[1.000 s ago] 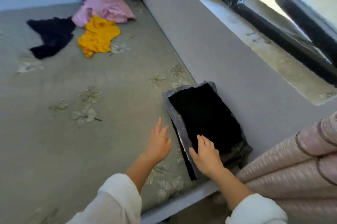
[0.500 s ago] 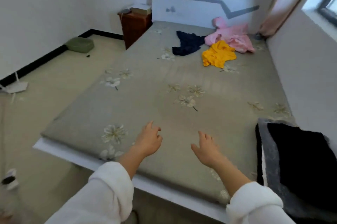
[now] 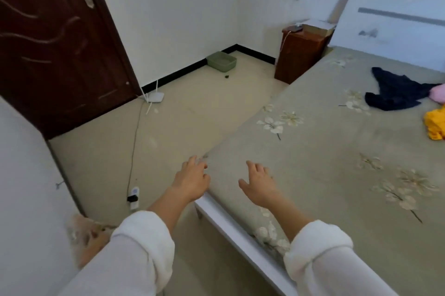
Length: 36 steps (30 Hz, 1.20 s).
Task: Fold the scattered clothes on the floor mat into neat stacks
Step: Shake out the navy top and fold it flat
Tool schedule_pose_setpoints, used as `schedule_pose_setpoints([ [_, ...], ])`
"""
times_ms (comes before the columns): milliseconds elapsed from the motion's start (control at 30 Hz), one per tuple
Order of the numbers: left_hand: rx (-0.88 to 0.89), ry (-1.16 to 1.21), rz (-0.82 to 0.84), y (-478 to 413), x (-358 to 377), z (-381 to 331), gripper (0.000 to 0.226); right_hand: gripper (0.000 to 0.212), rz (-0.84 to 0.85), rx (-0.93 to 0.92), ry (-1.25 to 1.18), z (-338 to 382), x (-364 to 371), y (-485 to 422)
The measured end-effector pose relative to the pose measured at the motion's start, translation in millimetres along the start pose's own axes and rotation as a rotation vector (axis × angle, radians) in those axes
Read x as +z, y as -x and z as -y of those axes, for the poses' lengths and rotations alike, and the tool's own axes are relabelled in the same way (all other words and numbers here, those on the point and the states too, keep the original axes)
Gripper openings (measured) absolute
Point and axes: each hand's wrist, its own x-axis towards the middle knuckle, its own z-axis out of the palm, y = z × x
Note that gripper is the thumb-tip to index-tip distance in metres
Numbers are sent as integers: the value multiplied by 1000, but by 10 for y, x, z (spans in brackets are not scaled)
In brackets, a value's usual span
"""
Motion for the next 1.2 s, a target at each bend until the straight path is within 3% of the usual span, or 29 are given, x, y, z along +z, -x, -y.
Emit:
schedule_pose_setpoints([
  [267,-130,-67,-49,-1021,-710,1166,43,58,16,-164,95,1159,17,-1414],
  [433,-109,-81,-63,-2001,-1070,1539,44,54,-16,-171,108,1536,-145,-2470],
  [733,-53,-67,-45,-3859,-1792,1939,44,53,18,-46,93,2052,-559,-4259],
  [1200,185,-122,100,-6443,-2372,2283,44,52,-90,217,47,2427,-936,-6220],
])
